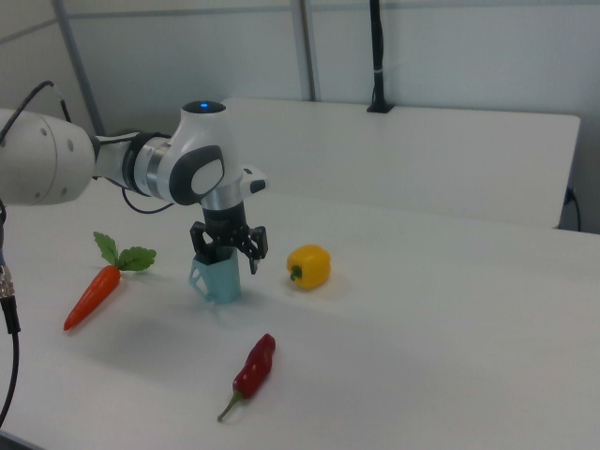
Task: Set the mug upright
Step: 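Open the gripper and raise it away from the upright mug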
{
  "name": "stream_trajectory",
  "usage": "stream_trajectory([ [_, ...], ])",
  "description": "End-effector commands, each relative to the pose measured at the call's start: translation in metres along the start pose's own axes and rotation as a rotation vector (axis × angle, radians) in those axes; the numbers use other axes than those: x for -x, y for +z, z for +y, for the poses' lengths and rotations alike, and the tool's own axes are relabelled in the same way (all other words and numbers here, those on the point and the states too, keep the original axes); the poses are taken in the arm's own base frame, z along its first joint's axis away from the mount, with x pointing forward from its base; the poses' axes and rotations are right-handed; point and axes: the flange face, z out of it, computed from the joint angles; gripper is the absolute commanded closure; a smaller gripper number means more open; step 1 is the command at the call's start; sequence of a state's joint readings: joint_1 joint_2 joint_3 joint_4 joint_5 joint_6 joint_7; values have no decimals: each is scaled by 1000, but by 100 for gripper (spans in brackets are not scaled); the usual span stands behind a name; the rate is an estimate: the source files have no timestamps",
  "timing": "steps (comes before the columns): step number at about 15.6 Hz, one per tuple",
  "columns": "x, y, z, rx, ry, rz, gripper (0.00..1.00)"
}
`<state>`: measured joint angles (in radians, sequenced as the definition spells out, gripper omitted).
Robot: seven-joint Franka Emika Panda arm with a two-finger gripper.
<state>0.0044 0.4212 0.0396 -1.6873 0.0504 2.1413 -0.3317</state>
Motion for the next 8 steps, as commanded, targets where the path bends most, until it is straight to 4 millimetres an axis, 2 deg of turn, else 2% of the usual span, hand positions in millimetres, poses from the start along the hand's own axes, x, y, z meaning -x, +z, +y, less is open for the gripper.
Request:
stream_trajectory([
  [1,9,-67,-14,-17,26,12,0],
  [4,15,-136,-24,-16,97,29,0],
  [8,39,-219,-40,-23,270,14,0],
])
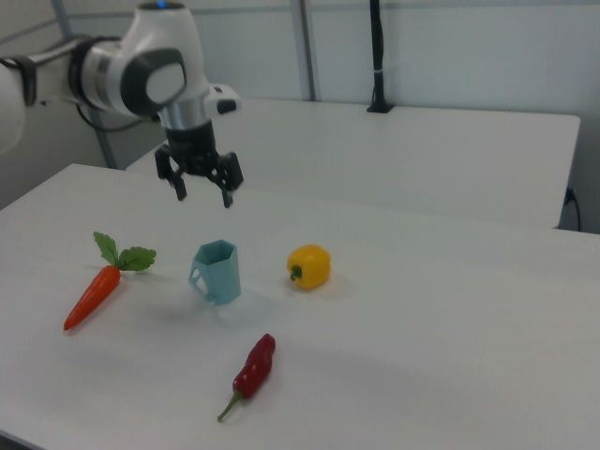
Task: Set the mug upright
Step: 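Open the gripper and raise it away from the upright mug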
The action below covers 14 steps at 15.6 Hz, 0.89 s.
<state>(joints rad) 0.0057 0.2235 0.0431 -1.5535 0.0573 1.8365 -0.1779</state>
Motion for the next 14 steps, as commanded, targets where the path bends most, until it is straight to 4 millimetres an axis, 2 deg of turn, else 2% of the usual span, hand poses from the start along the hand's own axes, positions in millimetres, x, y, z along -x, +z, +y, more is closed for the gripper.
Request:
stream_trajectory([
  [1,27,-69,-22,-21,191,-23,0],
  [4,48,-110,-40,-22,309,-1,0],
  [8,75,-135,-48,-31,320,-39,0],
  [12,74,-128,-45,-68,266,-31,0],
  [13,73,-128,-34,-71,239,-10,0],
  [14,73,-126,-32,-71,206,12,0],
])
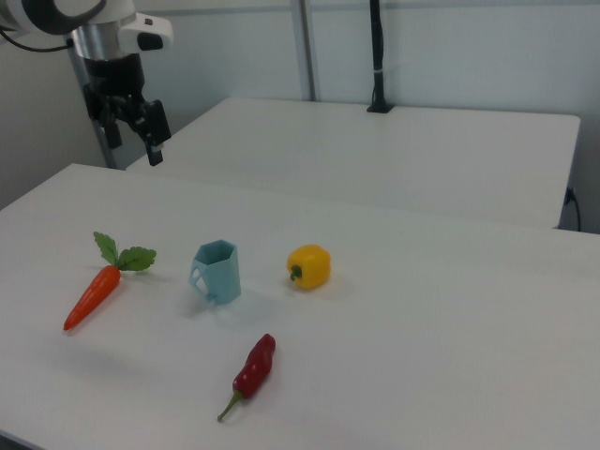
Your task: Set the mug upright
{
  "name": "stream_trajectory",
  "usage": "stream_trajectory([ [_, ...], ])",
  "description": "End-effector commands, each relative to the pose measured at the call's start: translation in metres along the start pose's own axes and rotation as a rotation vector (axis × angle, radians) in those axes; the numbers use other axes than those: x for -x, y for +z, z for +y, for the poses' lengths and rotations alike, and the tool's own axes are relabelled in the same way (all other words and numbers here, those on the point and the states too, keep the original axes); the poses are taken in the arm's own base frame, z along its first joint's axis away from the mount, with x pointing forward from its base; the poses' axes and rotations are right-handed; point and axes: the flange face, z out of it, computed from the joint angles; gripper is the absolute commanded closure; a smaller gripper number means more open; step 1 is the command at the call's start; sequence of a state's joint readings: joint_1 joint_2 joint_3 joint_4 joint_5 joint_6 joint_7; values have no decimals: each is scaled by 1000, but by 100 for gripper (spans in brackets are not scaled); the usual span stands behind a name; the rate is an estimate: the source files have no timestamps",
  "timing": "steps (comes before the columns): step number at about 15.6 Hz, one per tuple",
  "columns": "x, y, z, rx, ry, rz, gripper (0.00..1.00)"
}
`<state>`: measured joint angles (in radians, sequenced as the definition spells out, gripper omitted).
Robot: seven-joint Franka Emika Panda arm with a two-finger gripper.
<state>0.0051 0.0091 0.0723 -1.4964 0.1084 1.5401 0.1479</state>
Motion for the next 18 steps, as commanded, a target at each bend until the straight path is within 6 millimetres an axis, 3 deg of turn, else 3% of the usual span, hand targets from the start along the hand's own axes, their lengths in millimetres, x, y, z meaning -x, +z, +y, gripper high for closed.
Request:
stream_trajectory([
  [1,-2,5,17,-31,-92,65,0],
  [4,-8,11,21,-33,-115,125,0],
  [8,6,14,19,-34,-158,131,0],
  [18,7,19,14,-24,-162,104,0],
])
